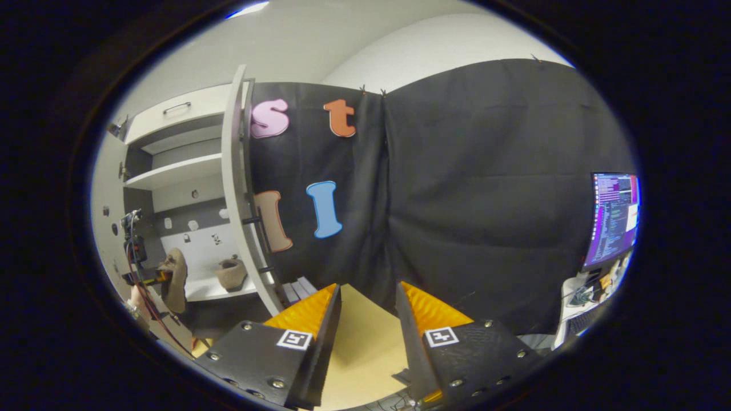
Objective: Grab one shoe with the right hand and put it into the shoe cabinet, grab the other shoe with the left hand and put it into the shoe cabinet; then close the right door with the right hand and the left door with the left hand.
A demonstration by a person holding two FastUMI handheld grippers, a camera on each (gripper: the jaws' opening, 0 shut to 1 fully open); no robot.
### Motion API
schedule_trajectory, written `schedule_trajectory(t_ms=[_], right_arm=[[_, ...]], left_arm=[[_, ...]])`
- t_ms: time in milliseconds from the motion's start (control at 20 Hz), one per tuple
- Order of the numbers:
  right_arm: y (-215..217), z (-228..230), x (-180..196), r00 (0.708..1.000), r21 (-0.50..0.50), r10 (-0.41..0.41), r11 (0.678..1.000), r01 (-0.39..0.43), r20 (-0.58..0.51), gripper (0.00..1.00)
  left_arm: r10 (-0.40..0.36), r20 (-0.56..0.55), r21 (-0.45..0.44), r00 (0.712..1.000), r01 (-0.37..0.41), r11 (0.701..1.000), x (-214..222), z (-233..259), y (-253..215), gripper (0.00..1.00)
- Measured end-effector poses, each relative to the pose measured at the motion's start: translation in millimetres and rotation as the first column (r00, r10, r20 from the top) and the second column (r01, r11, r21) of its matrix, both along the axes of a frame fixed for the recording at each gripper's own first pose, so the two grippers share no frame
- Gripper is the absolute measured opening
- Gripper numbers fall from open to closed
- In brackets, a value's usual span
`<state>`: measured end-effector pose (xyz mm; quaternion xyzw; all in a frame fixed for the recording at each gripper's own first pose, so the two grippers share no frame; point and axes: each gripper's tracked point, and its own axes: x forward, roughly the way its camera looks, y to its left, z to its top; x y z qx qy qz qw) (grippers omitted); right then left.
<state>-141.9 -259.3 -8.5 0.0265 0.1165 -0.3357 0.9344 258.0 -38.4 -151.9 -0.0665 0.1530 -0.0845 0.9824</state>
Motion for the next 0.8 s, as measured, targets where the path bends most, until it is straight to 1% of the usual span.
schedule_trajectory(t_ms=[50,100,150,550,800], right_arm=[[-4.9,-0.8,-2.9,1.0,0.001,-0.012,1.0,0.012,0.001,0.57],[-8.7,-0.4,-5.3,1.0,0.001,-0.025,1.0,0.025,0.003,0.54],[-12.3,-0.2,-7.5,0.999,0.001,-0.04,0.999,0.04,0.005,0.57],[-39.7,-5.2,-30.8,0.987,0.006,-0.157,0.988,0.157,0.026,0.57],[-50.9,-8.8,-37.0,0.979,0.013,-0.204,0.979,0.204,0.022,0.57]], left_arm=[[0.004,-0.005,-0.005,1.0,-0.004,1.0,9.3,1.6,-4.0,0.0],[0.007,-0.008,-0.008,1.0,-0.007,1.0,17.6,3.2,-6.8,0.0],[0.008,-0.012,-0.011,1.0,-0.008,1.0,25.9,3.3,-9.5,0.0],[0.051,-0.062,0.02,0.997,-0.05,0.999,87.5,-11.6,-9.0,0.0],[0.085,-0.103,0.052,0.991,-0.08,0.995,111.9,-26.2,-2.6,0.0]])
